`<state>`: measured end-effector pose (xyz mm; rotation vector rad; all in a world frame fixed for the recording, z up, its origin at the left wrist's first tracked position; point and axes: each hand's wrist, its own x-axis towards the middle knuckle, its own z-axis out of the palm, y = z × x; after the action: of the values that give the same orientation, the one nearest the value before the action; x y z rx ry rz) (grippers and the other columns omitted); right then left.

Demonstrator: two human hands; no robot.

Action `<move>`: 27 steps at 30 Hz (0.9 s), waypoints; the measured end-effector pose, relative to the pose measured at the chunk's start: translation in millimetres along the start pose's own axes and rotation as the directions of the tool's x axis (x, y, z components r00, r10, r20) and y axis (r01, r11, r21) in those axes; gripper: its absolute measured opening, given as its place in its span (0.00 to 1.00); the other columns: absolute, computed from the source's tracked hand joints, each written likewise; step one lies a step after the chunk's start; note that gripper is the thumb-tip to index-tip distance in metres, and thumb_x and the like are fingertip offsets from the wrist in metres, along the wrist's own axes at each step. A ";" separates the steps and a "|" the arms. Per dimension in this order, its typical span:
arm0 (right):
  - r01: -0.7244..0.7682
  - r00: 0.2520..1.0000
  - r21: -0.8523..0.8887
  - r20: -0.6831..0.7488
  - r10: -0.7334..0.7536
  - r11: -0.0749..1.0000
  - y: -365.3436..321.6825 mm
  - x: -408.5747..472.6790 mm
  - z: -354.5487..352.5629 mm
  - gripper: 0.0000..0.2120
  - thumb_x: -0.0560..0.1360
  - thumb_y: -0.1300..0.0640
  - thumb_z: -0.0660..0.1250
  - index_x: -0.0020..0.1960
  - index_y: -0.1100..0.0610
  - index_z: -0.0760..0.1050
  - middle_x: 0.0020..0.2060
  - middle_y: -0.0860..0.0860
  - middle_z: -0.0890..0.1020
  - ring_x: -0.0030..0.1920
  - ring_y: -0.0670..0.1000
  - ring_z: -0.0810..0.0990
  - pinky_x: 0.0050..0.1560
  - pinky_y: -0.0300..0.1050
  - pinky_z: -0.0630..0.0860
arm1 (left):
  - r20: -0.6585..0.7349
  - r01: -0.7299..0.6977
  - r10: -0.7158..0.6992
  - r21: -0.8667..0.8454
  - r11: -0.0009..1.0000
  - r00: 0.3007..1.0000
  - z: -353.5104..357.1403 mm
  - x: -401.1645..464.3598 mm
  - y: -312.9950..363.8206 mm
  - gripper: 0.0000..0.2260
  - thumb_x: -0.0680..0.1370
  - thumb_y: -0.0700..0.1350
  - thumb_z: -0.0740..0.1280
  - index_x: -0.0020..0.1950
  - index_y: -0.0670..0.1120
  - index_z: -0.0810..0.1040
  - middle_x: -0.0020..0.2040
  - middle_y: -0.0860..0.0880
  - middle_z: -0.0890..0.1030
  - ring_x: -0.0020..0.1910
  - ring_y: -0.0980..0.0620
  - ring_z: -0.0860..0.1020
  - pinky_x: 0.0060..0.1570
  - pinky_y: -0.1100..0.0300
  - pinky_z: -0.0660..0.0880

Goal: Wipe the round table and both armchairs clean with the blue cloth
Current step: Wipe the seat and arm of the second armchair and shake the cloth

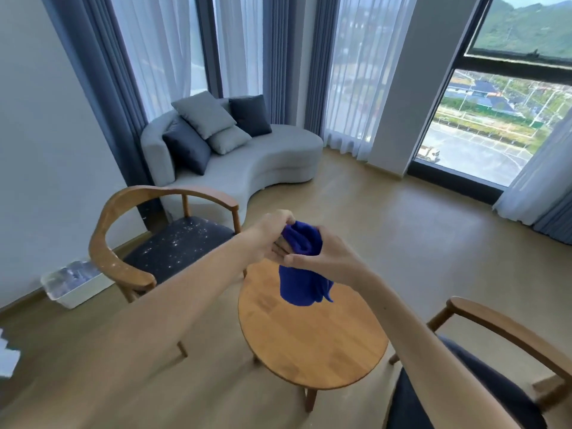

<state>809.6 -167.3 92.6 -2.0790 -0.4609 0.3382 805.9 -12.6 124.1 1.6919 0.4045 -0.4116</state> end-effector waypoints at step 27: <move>-0.050 0.911 0.621 0.348 -0.219 0.782 -162.1 271.1 306.3 0.30 0.68 0.61 0.73 0.68 0.53 0.67 0.60 0.53 0.79 0.59 0.55 0.79 0.53 0.50 0.79 | -0.218 -0.465 0.460 0.032 0.885 0.861 -441.8 50.9 -100.9 0.20 0.69 0.47 0.74 0.54 0.66 0.73 0.49 0.62 0.81 0.50 0.62 0.79 0.40 0.69 0.77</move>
<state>894.0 263.2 58.4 -1.3260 -0.5934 0.7667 820.8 440.9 79.1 1.7517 0.1467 0.1378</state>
